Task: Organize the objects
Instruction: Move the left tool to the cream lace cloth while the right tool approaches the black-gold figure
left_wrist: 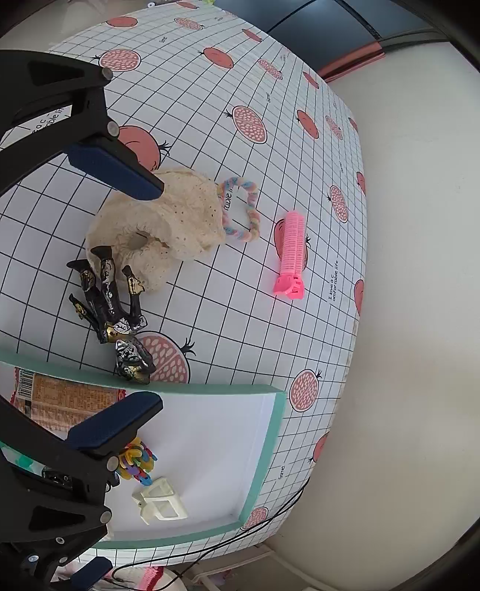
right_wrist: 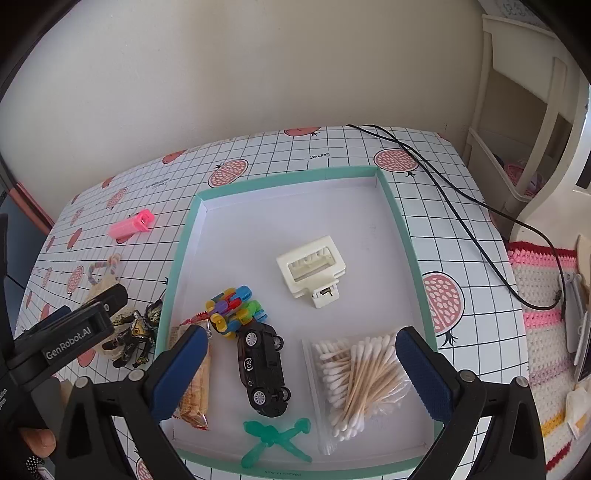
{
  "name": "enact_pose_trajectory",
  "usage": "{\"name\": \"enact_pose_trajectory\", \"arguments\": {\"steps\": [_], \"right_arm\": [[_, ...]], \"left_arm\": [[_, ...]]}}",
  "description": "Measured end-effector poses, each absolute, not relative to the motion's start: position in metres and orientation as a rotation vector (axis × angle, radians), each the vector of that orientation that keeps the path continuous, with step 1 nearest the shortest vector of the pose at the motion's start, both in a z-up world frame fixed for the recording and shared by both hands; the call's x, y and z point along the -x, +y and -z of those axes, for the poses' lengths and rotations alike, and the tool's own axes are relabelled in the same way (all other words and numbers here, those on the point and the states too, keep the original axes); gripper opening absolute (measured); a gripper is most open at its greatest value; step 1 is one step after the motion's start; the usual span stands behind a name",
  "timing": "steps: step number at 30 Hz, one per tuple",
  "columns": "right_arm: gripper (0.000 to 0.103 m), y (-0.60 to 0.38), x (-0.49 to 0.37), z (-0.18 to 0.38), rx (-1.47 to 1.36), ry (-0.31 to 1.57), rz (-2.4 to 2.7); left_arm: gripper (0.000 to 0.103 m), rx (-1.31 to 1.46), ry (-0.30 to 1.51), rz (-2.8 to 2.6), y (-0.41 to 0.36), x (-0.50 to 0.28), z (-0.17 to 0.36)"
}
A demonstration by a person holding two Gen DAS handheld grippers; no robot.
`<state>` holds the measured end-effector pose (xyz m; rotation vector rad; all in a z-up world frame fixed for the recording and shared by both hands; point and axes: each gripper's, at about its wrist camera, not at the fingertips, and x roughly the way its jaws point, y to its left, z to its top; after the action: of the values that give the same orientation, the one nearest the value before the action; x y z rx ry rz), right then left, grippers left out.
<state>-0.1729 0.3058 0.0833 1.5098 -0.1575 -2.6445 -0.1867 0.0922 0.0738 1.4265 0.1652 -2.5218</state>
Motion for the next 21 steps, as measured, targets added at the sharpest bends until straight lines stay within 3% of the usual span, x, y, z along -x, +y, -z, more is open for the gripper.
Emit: {"name": "enact_pose_trajectory", "arguments": {"steps": [14,21], "right_arm": [[0.103,0.3,0.174,-0.092,-1.514,-0.12,2.654],[0.103,0.283,0.175,-0.116,-1.462,-0.09,2.677]], "left_arm": [[0.103,-1.511,0.162,2.551,0.091,0.192,-0.076],[0.103,-1.481,0.208,2.602,0.069,0.191,-0.102]]}}
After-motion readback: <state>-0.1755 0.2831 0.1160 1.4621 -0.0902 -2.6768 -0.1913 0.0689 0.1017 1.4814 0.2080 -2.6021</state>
